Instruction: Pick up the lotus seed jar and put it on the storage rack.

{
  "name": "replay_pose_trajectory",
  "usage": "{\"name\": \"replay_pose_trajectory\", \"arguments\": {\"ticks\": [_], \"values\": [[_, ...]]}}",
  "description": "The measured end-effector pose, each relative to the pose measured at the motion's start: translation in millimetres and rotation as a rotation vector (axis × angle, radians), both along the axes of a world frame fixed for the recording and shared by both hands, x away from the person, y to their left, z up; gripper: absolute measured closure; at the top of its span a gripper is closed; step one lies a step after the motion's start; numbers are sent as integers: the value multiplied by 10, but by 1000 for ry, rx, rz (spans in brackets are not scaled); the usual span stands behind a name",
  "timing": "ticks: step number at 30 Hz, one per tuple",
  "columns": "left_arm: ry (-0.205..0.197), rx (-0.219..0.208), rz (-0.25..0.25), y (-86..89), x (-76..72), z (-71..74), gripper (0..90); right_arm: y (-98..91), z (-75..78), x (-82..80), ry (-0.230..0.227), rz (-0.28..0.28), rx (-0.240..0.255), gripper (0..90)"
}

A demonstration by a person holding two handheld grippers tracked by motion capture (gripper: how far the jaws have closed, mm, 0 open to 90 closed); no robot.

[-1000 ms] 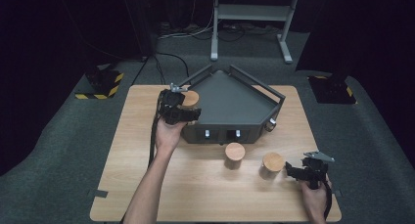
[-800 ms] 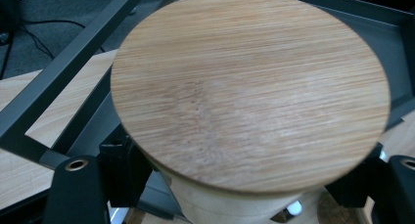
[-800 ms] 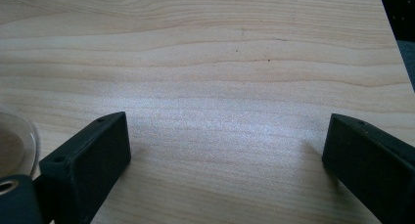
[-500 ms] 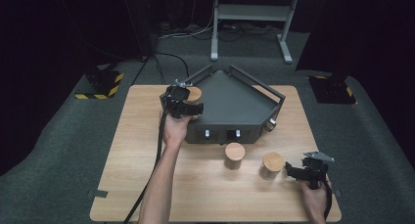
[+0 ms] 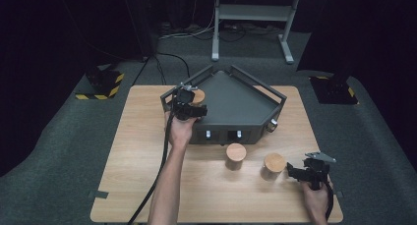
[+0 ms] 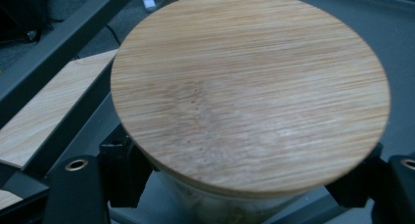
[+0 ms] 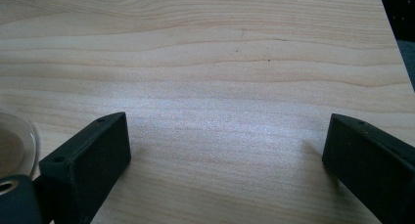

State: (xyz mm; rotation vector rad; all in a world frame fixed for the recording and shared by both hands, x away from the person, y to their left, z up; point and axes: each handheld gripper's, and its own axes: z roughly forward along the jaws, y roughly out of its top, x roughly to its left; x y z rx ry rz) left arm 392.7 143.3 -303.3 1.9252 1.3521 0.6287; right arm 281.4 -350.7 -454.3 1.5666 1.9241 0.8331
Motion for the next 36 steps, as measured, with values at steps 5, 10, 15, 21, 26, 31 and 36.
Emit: {"name": "replay_pose_trajectory", "arguments": {"ticks": [5,10,15,21,26,31,36], "values": [[-10,1,1,-3,-19,-50,252,0,0,0,0,0,0,29],[-27,-2,-6,15,-50,-99,252,1,0,1,0,0,0,28],[-30,-1,-13,31,-64,-116,252,2,0,2,0,-1,0,28],[-26,9,-20,29,-61,-106,252,2,0,2,0,0,0,27],[-24,9,-24,36,-61,-103,251,1,0,2,0,0,0,28],[-24,-3,-32,60,-59,-109,237,1,0,2,0,0,0,28],[-26,-13,-38,87,-73,-99,109,2,0,2,0,0,0,28]]}}
